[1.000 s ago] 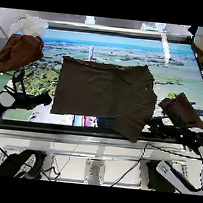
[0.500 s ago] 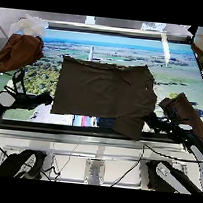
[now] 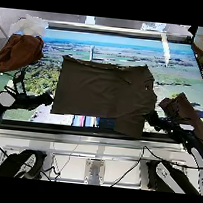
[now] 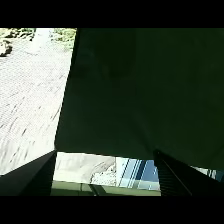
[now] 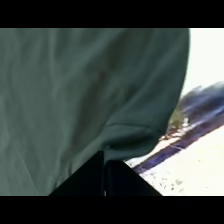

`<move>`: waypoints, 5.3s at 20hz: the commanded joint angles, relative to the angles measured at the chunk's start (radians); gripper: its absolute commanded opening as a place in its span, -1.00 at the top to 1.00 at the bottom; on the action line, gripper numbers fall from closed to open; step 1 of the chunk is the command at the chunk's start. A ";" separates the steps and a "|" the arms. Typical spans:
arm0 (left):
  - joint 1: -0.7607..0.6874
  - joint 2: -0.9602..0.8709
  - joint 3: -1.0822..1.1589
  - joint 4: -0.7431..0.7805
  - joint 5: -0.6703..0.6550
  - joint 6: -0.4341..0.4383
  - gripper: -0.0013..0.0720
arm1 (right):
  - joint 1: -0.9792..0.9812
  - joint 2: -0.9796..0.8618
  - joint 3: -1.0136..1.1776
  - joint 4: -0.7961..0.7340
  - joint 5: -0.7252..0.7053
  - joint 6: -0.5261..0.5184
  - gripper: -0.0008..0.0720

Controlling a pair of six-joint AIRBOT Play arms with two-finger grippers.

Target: Fold the shirts.

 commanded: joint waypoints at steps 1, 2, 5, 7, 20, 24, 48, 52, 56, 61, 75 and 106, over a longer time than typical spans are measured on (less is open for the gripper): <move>0.001 0.000 -0.003 0.061 -0.069 -0.084 -0.93 | 0.001 0.051 0.001 0.002 0.003 0.000 0.89; 0.002 0.000 -0.009 0.126 -0.086 -0.154 -0.93 | 0.001 0.056 0.001 0.002 0.006 0.000 0.89; 0.002 -0.011 -0.013 0.195 -0.095 -0.235 -0.93 | 0.001 0.055 0.001 -0.010 0.021 0.000 0.89; 0.002 -0.041 -0.018 0.174 -0.101 -0.274 -0.93 | 0.001 0.055 0.001 -0.013 0.027 -0.001 0.89; 0.020 -0.335 -0.024 -0.083 0.040 -0.404 -0.71 | 0.001 0.055 0.001 -0.012 0.049 -0.008 0.89; 0.020 -0.359 -0.024 -0.053 0.064 -0.414 -0.71 | 0.001 0.055 0.001 -0.011 0.051 -0.007 0.89; 0.020 0.247 0.180 -0.985 0.408 0.429 0.94 | -0.159 0.552 0.439 0.068 0.146 0.052 0.90; 0.020 0.505 0.351 -0.935 0.659 0.541 0.94 | -0.393 0.770 0.711 -0.016 0.154 0.050 0.90; 0.020 0.504 0.523 -0.660 0.650 0.503 0.94 | -0.492 0.769 0.967 -0.128 -0.037 0.029 0.90; 0.020 0.348 0.531 -0.449 0.473 0.263 0.94 | -0.491 0.603 1.010 0.041 0.087 0.010 0.90; -0.007 -0.355 0.531 -0.402 0.436 0.298 0.94 | 0.250 -0.182 0.856 -0.246 -0.147 -0.119 0.90; -0.007 -0.541 0.370 0.098 0.254 -0.028 0.94 | 0.317 -0.425 0.597 -0.444 0.000 0.045 0.90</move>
